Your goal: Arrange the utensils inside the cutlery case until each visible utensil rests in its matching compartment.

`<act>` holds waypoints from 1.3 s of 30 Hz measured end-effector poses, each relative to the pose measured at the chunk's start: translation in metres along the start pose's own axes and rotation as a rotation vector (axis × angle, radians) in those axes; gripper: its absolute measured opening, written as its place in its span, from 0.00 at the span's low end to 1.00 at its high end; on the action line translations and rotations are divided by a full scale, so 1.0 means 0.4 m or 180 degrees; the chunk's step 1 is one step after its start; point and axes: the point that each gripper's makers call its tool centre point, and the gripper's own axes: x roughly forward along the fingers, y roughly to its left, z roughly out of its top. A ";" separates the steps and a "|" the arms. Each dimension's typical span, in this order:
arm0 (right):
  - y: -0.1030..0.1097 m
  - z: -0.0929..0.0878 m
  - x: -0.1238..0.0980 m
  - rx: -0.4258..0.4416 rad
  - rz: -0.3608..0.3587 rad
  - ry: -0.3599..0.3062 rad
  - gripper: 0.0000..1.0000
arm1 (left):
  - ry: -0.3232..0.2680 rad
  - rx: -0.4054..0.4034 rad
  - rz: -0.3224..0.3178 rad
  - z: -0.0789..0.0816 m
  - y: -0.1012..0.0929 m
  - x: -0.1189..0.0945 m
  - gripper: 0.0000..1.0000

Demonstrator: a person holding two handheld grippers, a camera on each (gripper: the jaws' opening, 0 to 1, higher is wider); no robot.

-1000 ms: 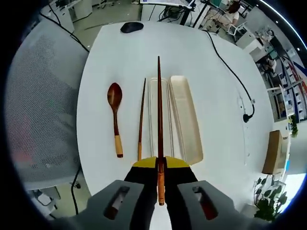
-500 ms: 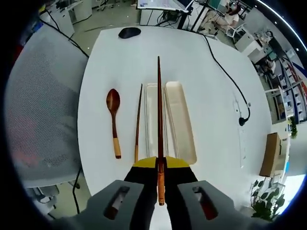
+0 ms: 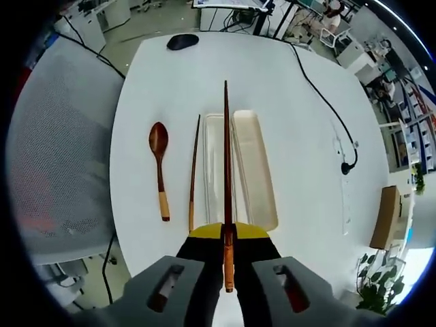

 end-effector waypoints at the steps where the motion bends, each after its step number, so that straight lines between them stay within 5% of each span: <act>1: 0.000 0.000 -0.001 0.0004 0.0000 -0.0002 0.00 | -0.0018 -0.0012 0.0002 0.003 0.001 0.000 0.80; 5: -0.005 -0.002 -0.002 -0.0010 -0.0014 -0.0010 0.00 | -0.0066 -0.0023 0.0017 0.008 0.004 -0.001 0.81; 11: -0.017 -0.003 0.000 -0.0019 -0.0049 -0.0018 0.00 | 0.0329 0.0626 0.0227 -0.047 0.018 0.014 0.85; 22: -0.060 0.026 0.010 -0.0117 -0.0146 0.0008 0.00 | 0.0363 0.0521 0.0129 -0.063 0.003 0.034 0.84; 32: -0.064 0.046 0.026 -0.0140 0.0043 0.0007 0.00 | 0.0349 0.0564 0.0153 -0.040 0.014 0.041 0.83; 34: -0.078 0.010 0.048 -0.0215 -0.0026 0.0239 0.00 | 0.0358 0.0544 0.0154 -0.042 0.016 0.042 0.83; 39: -0.074 0.018 0.063 0.0163 0.0068 -0.0031 0.00 | 0.0396 0.0537 0.0160 -0.050 0.014 0.041 0.83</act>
